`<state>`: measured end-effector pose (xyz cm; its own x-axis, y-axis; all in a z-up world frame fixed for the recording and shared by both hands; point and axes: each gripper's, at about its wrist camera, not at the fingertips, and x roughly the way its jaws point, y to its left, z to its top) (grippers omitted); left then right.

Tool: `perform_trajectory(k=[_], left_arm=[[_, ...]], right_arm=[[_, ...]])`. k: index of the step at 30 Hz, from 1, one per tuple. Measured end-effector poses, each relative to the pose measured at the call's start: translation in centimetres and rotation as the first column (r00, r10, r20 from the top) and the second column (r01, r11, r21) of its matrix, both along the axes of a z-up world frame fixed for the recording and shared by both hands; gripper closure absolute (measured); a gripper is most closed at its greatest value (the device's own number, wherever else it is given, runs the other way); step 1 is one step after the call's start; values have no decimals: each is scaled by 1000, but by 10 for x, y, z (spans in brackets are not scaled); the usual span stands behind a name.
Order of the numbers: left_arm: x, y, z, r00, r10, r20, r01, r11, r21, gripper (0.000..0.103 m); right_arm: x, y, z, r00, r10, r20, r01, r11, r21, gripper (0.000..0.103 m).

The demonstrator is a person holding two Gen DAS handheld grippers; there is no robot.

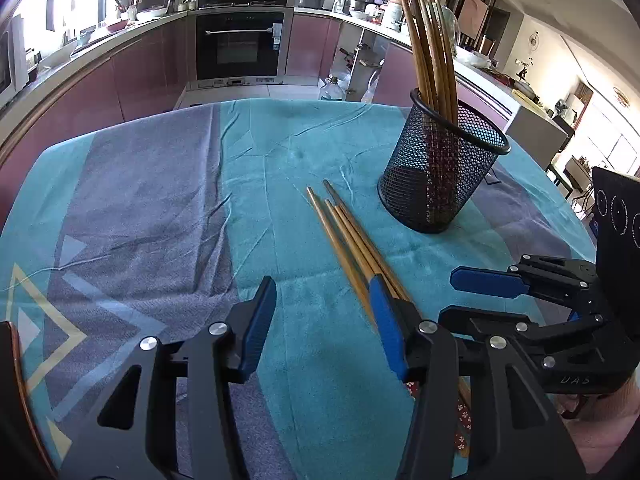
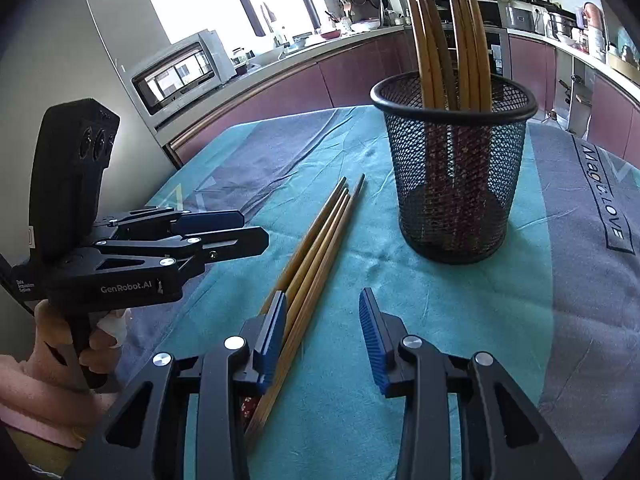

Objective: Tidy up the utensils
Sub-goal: 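Lower the left gripper toward a chopstick in the pile while the right gripper approaches another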

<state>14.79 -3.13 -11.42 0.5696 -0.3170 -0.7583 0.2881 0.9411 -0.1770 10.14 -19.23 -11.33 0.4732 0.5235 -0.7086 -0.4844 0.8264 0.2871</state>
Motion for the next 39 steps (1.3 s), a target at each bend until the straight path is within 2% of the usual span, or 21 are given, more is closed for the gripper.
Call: perform_trajectory(k=[12, 24, 33, 39], left_arm=[[-9, -6, -7, 1000, -15, -18, 15, 1000, -5, 51], [-14, -12, -13, 999, -38, -26, 39, 999, 13, 49], [-12, -21, -16, 998, -60, -29, 61, 997, 43, 47], [-10, -28, -15, 997, -76, -29, 78, 992, 94, 48]], right_arm=[[-8, 15, -10, 1000, 1, 20, 0, 996, -90, 68], [-8, 19, -10, 1000, -7, 28, 10, 992, -123, 69], [-7, 13, -10, 999, -27, 22, 30, 992, -119, 70], [-6, 7, -10, 999, -49, 18, 51, 992, -117, 70]])
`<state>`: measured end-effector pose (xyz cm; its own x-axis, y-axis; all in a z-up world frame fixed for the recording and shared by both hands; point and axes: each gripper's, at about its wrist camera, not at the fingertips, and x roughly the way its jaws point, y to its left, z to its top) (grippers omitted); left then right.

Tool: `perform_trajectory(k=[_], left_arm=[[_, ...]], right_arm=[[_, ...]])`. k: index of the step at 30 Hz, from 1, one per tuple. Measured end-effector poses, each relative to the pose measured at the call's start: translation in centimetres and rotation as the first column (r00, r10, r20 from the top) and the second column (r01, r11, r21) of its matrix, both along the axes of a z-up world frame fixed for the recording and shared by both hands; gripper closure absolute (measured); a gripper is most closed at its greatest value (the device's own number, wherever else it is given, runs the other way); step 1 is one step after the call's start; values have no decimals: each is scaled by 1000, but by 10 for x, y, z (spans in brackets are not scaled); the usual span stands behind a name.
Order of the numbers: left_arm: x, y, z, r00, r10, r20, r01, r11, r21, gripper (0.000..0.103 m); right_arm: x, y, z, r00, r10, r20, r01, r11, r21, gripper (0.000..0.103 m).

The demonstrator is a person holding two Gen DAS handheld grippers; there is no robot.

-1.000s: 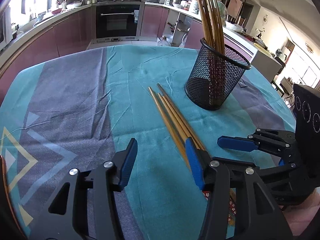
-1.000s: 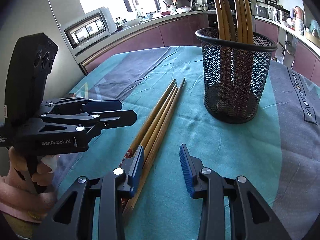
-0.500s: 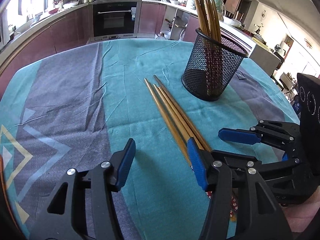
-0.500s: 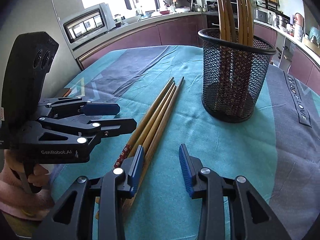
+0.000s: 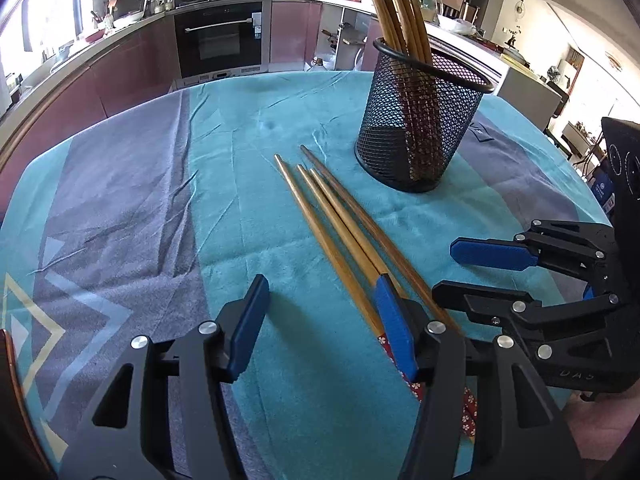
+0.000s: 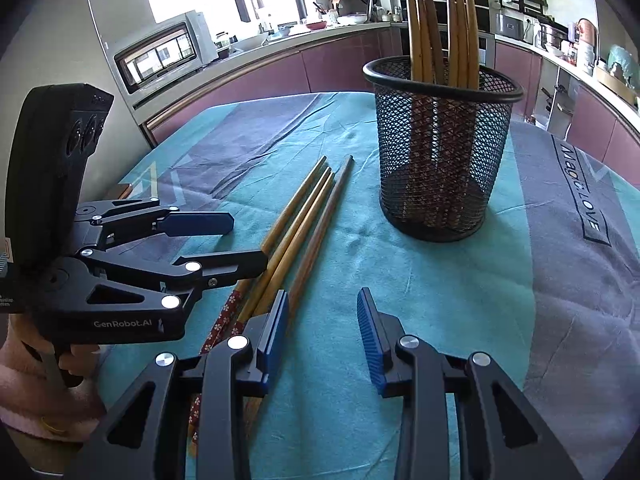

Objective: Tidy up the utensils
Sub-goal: 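Lower the left gripper toward a chopstick in the pile while the right gripper approaches another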

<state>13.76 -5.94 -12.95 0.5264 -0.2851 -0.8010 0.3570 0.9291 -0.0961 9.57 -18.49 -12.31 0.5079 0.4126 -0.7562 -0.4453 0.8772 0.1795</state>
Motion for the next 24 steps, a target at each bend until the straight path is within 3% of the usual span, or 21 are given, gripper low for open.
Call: perform_trajectory(k=[5, 8, 11, 16, 24], left_arm=[[1, 0, 0, 1000, -12, 4, 12, 999, 36, 61], [2, 6, 1, 1000, -8, -2, 8, 1000, 22, 68], [4, 14, 1, 1000, 0, -13, -1, 1000, -10, 69], [10, 16, 0, 1000, 18, -4, -18, 1000, -1, 69], [25, 18, -1, 999, 41, -4, -41, 999, -4, 71]], right_arm=[[1, 0, 0, 1000, 1, 2, -1, 1000, 4, 70], [1, -1, 1, 1000, 3, 3, -3, 1000, 1, 70], [3, 2, 1, 1000, 14, 5, -14, 1000, 2, 70], [9, 11, 2, 1000, 28, 11, -28, 1000, -13, 71], [28, 21, 0, 1000, 12, 17, -11, 999, -49, 79]])
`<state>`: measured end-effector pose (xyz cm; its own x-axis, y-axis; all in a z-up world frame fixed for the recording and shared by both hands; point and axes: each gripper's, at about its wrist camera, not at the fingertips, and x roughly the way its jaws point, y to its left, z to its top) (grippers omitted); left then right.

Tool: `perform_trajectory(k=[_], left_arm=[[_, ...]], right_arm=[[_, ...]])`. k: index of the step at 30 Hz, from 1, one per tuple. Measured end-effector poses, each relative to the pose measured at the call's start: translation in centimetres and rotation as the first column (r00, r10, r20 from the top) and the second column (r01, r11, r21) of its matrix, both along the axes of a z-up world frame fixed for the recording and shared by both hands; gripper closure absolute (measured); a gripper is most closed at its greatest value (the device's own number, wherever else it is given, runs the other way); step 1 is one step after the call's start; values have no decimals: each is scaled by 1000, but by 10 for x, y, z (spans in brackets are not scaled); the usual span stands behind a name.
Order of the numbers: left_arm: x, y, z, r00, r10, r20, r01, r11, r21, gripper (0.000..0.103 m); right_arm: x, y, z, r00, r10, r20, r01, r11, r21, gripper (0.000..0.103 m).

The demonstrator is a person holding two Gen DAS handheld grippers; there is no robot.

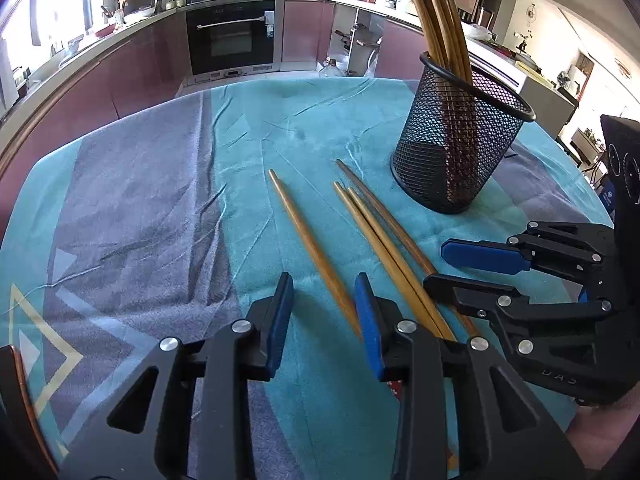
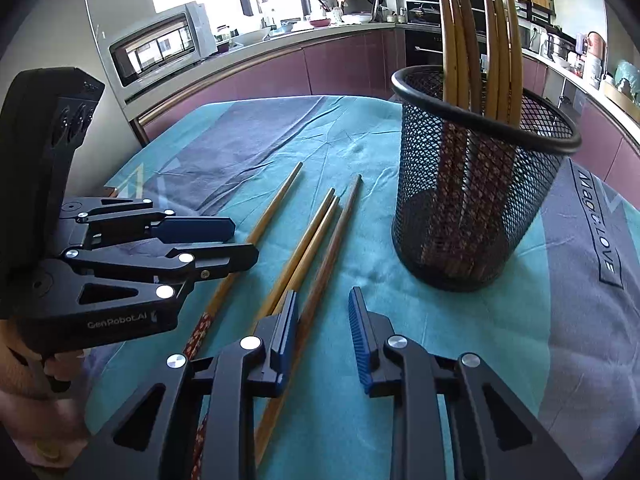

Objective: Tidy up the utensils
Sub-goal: 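Lower the left gripper toward a chopstick in the pile while the right gripper approaches another, then close the left gripper on a chopstick and lift it while the right gripper grasps one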

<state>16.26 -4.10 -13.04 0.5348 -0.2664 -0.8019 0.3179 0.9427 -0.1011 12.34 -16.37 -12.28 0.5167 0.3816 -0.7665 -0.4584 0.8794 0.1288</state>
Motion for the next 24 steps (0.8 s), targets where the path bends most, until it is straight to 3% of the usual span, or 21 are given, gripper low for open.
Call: perform_trajectory(k=[17, 24], left_arm=[[11, -7, -4, 999, 36, 15, -36, 999, -4, 72], [9, -8, -4, 999, 46, 14, -46, 999, -10, 80]], right_arm=[[20, 3, 0, 1000, -22, -3, 22, 1000, 1, 89], [24, 2, 0, 999, -32, -15, 32, 999, 23, 94]])
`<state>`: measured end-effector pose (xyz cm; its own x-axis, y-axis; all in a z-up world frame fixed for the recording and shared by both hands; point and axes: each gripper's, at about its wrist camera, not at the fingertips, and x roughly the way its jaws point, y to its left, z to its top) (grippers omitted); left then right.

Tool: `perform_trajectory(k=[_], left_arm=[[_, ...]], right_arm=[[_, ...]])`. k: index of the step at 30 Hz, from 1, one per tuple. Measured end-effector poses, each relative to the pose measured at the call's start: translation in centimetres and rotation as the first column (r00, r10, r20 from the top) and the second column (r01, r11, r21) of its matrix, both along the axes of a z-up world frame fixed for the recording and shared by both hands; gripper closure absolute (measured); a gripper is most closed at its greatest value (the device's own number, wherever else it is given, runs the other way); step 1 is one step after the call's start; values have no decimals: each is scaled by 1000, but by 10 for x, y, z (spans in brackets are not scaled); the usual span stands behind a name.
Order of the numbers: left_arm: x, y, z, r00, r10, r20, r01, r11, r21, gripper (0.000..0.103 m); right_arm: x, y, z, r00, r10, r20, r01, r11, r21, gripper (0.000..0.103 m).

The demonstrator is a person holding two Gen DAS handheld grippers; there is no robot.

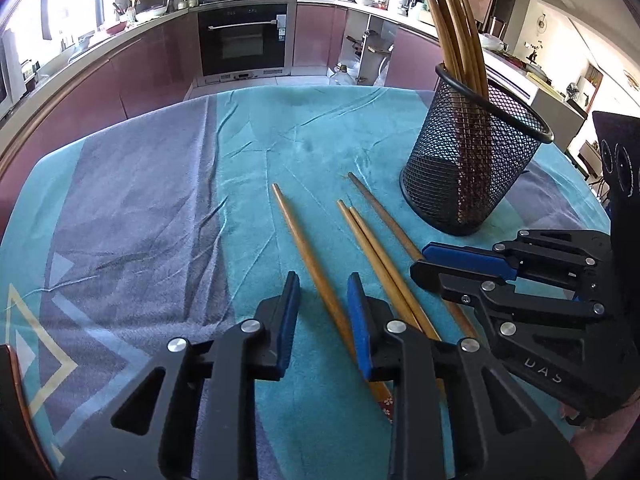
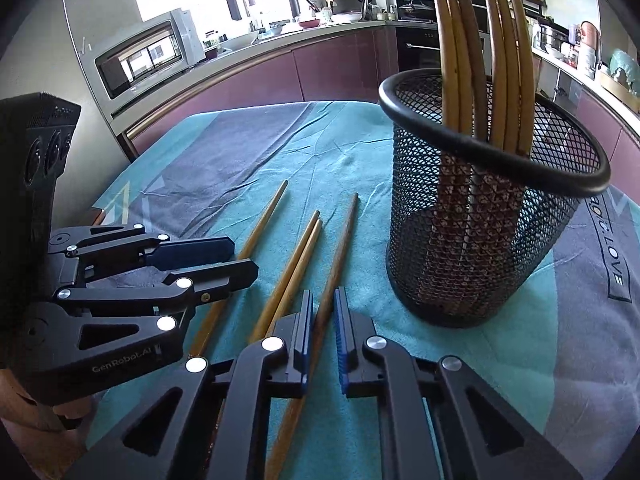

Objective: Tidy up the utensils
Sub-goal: 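Close the left gripper on a chopstick and lift it while the right gripper grasps one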

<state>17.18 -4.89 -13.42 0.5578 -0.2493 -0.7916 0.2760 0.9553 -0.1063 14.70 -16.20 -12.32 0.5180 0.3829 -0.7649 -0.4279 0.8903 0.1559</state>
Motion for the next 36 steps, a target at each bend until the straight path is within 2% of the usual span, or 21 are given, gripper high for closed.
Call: perform_trajectory(k=[4, 10, 19, 32, 36], left_arm=[[0, 1, 0, 1000, 7, -7, -7, 1000, -13, 89], [0, 1, 1, 1000, 14, -20, -15, 999, -34, 94], [-7, 4, 8, 1000, 16, -12, -16, 998, -64, 95], [-29, 14, 49, 998, -28, 64, 38, 987, -155, 96], [-31, 12, 50, 996, -28, 81, 37, 993, -110, 95]], right_arm=[[0, -4, 0, 1000, -7, -7, 7, 1000, 19, 95], [-3, -10, 2, 1000, -10, -7, 10, 999, 35, 98], [-11, -15, 13, 1000, 4, 1, -4, 996, 84, 98], [-37, -31, 46, 997, 36, 69, -50, 977, 209, 98], [-42, -37, 53, 996, 32, 87, -50, 974, 222, 98]])
